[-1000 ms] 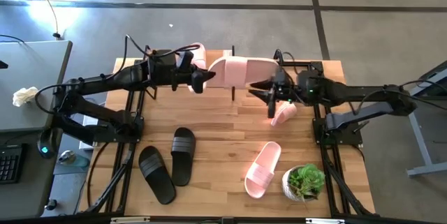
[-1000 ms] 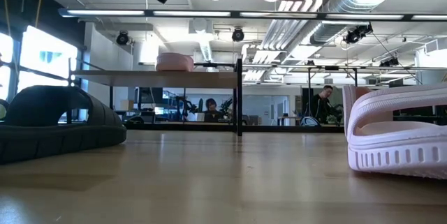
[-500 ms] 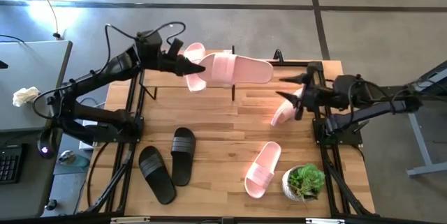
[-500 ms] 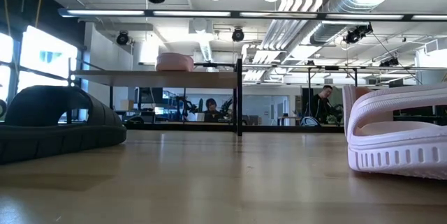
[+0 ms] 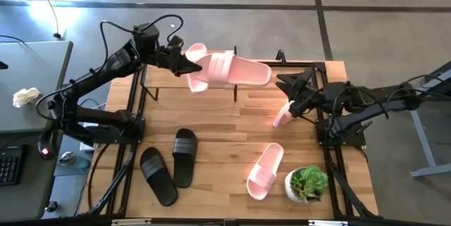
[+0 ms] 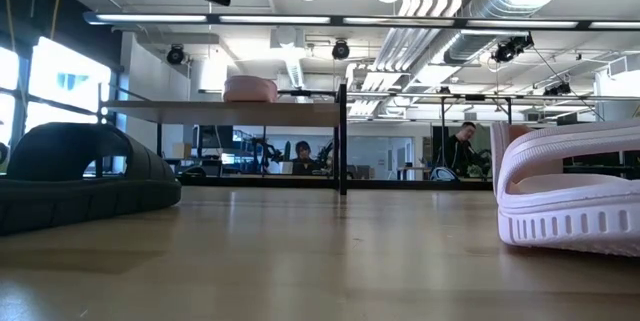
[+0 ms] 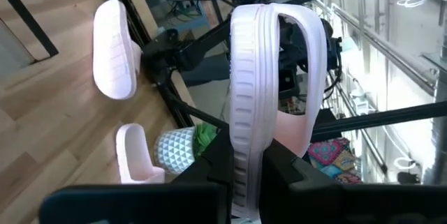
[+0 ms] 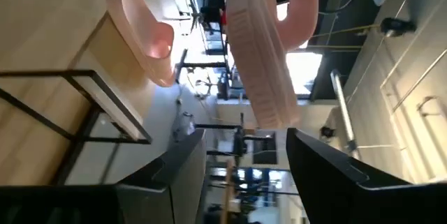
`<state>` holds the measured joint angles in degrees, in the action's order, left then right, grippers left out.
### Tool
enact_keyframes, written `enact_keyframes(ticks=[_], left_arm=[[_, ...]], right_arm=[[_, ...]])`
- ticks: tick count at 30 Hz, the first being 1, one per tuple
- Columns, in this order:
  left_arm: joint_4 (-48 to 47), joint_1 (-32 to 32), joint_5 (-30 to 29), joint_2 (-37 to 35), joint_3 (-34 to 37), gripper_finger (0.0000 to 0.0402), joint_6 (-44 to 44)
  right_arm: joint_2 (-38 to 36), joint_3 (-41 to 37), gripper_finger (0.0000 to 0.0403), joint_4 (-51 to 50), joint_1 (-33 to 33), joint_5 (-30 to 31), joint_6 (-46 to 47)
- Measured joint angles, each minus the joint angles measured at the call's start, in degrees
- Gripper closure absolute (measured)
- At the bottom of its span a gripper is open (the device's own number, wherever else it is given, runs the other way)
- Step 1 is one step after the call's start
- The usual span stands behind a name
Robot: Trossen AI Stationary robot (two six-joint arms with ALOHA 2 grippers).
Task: Pick and place slides into the shelf
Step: Put the pink slide on the shelf
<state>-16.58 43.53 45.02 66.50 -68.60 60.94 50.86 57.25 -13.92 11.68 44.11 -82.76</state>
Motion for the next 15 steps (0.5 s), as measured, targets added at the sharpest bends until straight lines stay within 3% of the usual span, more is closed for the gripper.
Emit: enact_keyframes(ticks=[7,15], left_arm=[[-1.57,-0.02,-0.19,0.02,0.0,0.0382,0.98],[-1.66,-0.02,-0.56,0.04,0.0,0.0383,1.17]], right_arm=[[1.54,0.0,0.0212,7.8,-0.02,-0.12,-10.97],[3.88,0.0,0.0212,7.29,-0.02,-1.5,-12.48]])
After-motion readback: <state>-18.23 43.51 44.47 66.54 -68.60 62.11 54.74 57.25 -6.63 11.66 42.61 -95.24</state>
